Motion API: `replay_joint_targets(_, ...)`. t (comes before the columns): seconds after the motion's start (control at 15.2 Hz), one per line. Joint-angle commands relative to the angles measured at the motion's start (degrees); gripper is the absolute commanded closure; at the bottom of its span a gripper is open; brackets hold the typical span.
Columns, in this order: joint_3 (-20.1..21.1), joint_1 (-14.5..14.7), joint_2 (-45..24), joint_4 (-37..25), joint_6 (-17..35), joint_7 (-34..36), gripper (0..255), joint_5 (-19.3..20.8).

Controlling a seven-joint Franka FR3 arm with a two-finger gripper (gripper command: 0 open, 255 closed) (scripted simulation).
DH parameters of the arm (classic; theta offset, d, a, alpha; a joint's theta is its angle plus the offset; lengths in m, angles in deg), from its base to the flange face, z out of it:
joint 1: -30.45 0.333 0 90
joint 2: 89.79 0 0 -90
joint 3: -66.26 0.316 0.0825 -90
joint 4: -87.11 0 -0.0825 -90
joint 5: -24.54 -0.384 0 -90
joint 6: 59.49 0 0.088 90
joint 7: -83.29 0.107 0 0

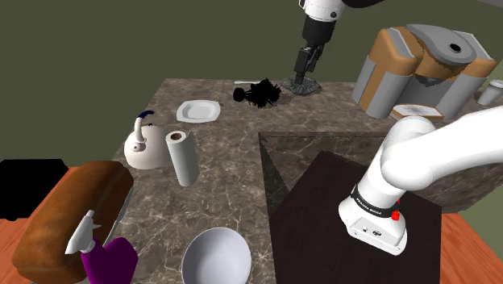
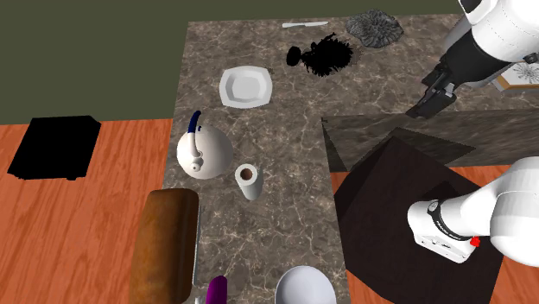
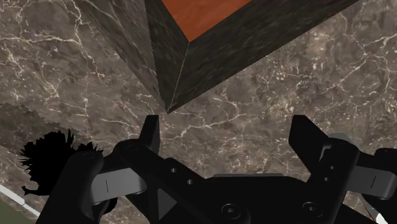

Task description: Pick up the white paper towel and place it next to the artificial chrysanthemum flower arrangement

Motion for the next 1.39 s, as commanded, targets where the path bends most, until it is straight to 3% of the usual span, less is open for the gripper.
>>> replay_joint_targets(0.0, 0.0, 0.0, 0.0, 0.0, 0.0, 0.0, 0, 0.0)
replay_joint_targets(0.73, 8.32, 4.14, -18.2, -6.47, 10.74, 7.37, 0, -3.74)
replay_joint_targets(1.32, 14.49, 6.46, -35.2, -17.26, 16.12, 13.65, 0, -2.6)
